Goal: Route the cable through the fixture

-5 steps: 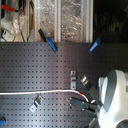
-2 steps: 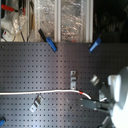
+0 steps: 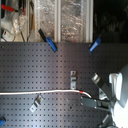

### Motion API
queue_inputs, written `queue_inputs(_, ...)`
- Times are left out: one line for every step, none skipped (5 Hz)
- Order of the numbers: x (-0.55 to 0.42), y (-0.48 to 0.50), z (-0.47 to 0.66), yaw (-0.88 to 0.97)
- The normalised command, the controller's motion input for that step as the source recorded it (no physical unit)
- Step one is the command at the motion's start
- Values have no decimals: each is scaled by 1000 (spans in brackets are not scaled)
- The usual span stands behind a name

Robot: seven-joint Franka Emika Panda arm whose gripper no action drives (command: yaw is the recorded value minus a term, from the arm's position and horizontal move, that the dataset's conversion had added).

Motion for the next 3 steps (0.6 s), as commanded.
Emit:
queue_inputs(66,5,0,0)
queue_inputs(-159,-18,40,0)
queue_inputs(-6,86,-1,0)
